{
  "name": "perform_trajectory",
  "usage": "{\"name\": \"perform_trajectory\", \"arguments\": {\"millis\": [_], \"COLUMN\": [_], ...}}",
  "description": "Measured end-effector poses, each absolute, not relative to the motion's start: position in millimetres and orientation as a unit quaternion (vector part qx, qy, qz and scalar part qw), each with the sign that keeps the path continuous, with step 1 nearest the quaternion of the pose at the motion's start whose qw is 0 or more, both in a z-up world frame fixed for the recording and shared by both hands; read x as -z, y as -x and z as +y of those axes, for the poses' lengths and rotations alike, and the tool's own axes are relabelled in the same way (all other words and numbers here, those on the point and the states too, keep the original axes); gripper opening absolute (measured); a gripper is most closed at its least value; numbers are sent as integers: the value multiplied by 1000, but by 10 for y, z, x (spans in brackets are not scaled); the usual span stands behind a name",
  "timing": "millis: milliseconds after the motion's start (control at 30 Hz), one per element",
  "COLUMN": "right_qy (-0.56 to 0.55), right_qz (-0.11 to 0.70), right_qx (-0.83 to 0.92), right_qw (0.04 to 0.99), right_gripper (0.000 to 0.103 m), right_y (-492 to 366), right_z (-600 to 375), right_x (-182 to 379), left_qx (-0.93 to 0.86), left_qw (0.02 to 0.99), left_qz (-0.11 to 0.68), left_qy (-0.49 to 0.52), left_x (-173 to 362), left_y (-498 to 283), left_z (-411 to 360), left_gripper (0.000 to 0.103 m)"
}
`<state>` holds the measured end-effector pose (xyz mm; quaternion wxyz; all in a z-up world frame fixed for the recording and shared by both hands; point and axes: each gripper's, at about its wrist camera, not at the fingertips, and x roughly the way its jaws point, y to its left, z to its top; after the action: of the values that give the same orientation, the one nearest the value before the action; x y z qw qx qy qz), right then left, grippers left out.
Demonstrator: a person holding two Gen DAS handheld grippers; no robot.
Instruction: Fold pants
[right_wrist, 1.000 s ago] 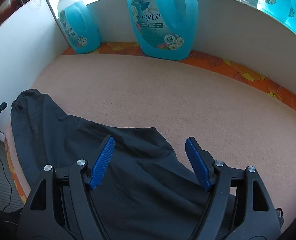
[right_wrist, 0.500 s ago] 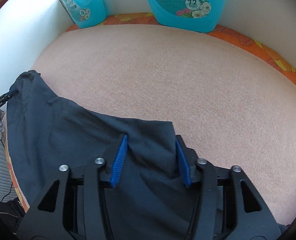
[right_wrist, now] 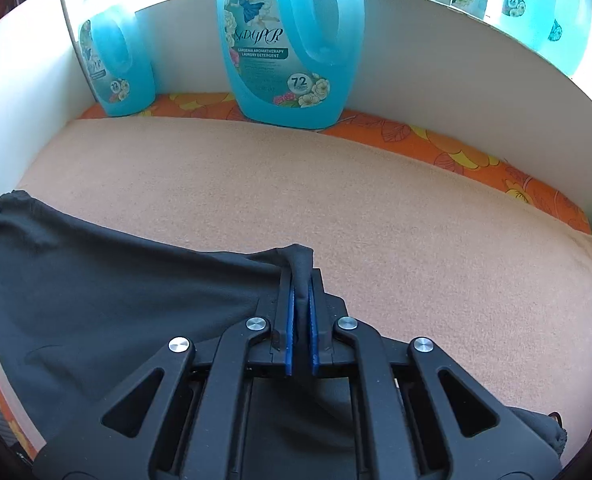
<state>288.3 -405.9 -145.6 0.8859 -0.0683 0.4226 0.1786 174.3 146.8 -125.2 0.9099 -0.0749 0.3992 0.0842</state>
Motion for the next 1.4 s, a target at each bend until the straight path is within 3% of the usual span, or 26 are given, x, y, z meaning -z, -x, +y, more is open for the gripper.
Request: {"name": "perform_trajectory", "arguments": {"millis": [33, 67, 100, 167, 200, 300, 533, 567, 633, 733, 833, 1067, 1200, 1400], "right_qy": [72, 76, 78, 84, 88, 75, 67, 67, 72, 87, 117, 156, 167, 177], "right_qz": [425, 427, 425, 399, 389, 371, 358, 361, 373, 392, 402, 413, 412, 414], "right_qx": [-177, -176, -175, -174, -174, -198, -316, -338, -374, -415, -437, -442, -441, -439], "right_qw": [885, 884, 885, 896, 900, 904, 876, 867, 846, 816, 796, 781, 779, 777], "right_gripper": [7, 16, 32, 50, 52, 52, 52, 52, 52, 60, 65, 65, 65, 65], "right_y": [-2863, -2840, -2802, -2668, -2602, -2403, -1755, -1659, -1463, -1193, -973, -919, -920, -935], "right_z": [-4056, -4046, -4038, -4013, -3991, -3926, -3453, -3373, -3197, -2949, -2696, -2352, -2276, -2257], "right_x": [1461, 1448, 1419, 1309, 1244, 1044, 809, 829, 915, 1090, 1255, 1562, 1632, 1665], "left_qx": [-87, -92, -95, -102, -105, -107, -79, -78, -77, -76, -71, -75, -73, -82], "left_qw": [911, 911, 912, 913, 914, 910, 894, 894, 895, 901, 907, 912, 903, 897], "left_qz": [397, 395, 393, 386, 384, 385, 401, 400, 397, 390, 383, 379, 392, 401], "left_qy": [73, 72, 73, 79, 84, 109, 181, 187, 185, 174, 160, 139, 159, 169], "left_x": [1227, 1203, 1179, 1138, 1123, 1139, 1312, 1319, 1305, 1262, 1195, 1103, 1153, 1276], "left_y": [-1714, -1678, -1644, -1571, -1534, -1444, -1546, -1561, -1591, -1602, -1626, -1645, -1588, -1587], "left_z": [1492, 1512, 1542, 1614, 1655, 1779, 1930, 1939, 1922, 1871, 1828, 1779, 1833, 1835], "left_gripper": [38, 38, 38, 39, 39, 45, 44, 40, 20, 11, 8, 9, 33, 36]}}
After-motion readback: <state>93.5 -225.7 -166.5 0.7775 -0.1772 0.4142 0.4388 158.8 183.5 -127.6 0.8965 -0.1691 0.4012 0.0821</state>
